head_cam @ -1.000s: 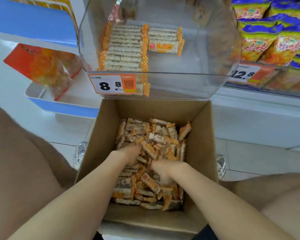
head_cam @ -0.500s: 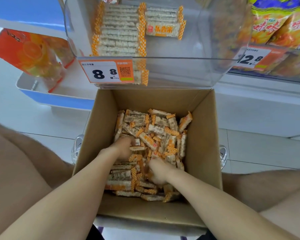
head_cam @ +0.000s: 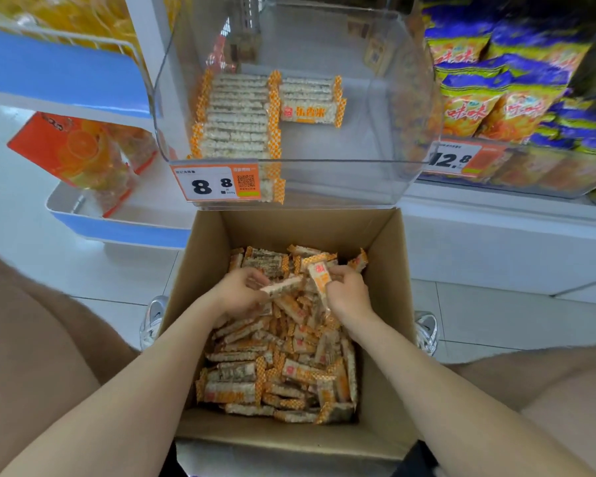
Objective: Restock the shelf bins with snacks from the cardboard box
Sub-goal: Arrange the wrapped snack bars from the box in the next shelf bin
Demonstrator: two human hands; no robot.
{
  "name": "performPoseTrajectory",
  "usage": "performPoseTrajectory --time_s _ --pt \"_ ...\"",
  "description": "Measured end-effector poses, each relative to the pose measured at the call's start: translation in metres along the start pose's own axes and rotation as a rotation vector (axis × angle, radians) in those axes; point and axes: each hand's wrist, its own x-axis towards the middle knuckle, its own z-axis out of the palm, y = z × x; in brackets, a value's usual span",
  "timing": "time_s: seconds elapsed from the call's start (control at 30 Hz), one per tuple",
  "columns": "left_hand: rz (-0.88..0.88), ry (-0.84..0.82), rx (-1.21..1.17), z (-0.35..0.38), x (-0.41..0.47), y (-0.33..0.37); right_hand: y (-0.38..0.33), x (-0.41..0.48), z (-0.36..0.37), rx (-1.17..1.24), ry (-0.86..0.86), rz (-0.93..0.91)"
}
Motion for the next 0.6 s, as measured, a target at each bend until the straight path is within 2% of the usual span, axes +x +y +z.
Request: performPoseTrajectory --time_s 0.07,0.17,0.27,0.43,0.6 --pt "0.079 -0.021 0.052 -0.001 -0.008 0.008 -0.009 -0.002 -0.008 0.016 0.001 -0.03" --pt "0.334 0.133 0.344 -0.004 -0.017 0.018 -0.019 -0.002 -0.018 0.018 0.024 -0.053" --pt "0.559 0.217 0.453 -0.006 -0.023 0.024 -0.022 -0.007 -0.029 -0.006 0.033 -0.052" --pt "0.678 0.21 0.528 -0.01 -0.039 0.038 -0.033 -0.017 -0.04 -0.038 -0.084 -0.11" --pt "0.753 0.16 0.536 -0.008 -0.063 0.064 -0.047 -0.027 -0.046 -0.125 -0.239 -0.324"
